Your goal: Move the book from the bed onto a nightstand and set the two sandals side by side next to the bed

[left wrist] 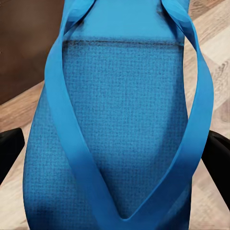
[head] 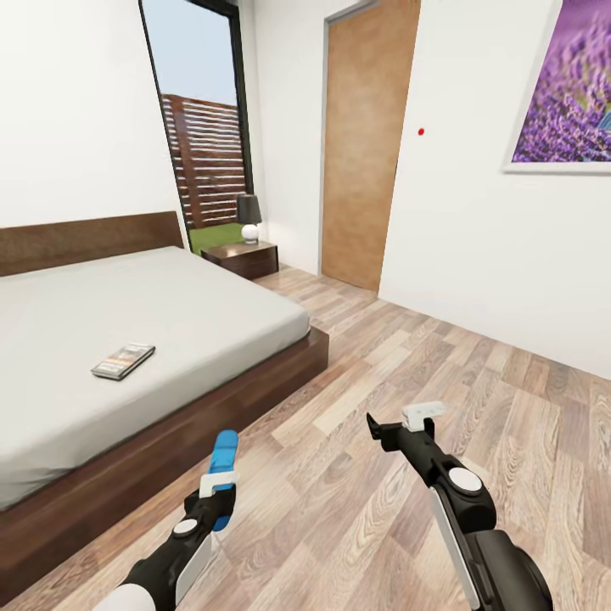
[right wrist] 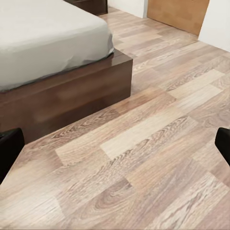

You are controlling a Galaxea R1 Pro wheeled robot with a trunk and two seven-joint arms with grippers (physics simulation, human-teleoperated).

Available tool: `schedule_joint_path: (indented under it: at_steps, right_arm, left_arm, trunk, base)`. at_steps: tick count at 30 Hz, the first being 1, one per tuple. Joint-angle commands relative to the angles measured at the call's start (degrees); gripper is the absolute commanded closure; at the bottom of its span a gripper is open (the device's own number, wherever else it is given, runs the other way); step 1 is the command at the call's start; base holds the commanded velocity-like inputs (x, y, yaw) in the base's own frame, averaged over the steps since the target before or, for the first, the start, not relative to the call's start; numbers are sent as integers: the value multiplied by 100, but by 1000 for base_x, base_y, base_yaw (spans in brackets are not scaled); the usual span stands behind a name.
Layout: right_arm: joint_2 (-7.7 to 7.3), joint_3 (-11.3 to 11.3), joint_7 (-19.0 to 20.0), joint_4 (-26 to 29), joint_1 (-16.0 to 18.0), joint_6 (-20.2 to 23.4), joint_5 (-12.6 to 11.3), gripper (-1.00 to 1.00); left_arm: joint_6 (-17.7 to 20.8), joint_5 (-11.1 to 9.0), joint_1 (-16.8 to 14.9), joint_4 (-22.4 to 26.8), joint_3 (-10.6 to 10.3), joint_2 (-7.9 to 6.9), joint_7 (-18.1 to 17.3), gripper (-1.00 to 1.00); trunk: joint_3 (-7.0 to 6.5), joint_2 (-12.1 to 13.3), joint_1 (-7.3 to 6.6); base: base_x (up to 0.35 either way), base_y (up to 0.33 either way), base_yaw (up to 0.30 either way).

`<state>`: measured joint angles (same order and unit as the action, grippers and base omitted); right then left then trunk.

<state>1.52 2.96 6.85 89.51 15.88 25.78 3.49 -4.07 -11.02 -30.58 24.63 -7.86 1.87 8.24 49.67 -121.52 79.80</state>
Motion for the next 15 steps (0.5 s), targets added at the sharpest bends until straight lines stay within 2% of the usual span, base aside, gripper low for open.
schedule_joint_path:
  at_steps: [1,15]
  right_arm:
    - [-1,63,34,8,-2,-9,43,-100]
    - [-2,103,32,16,-6,-45,40,-100]
  left_arm:
    - [-23,-58,-2,-15,-49,-3,46,100]
    - [-24,-58,-6,-20,-49,-3,45,100]
  trunk:
    - [-13,39,-23]
    - [-264,601,-331]
  base:
    - [0,0,0]
    - [0,0,0]
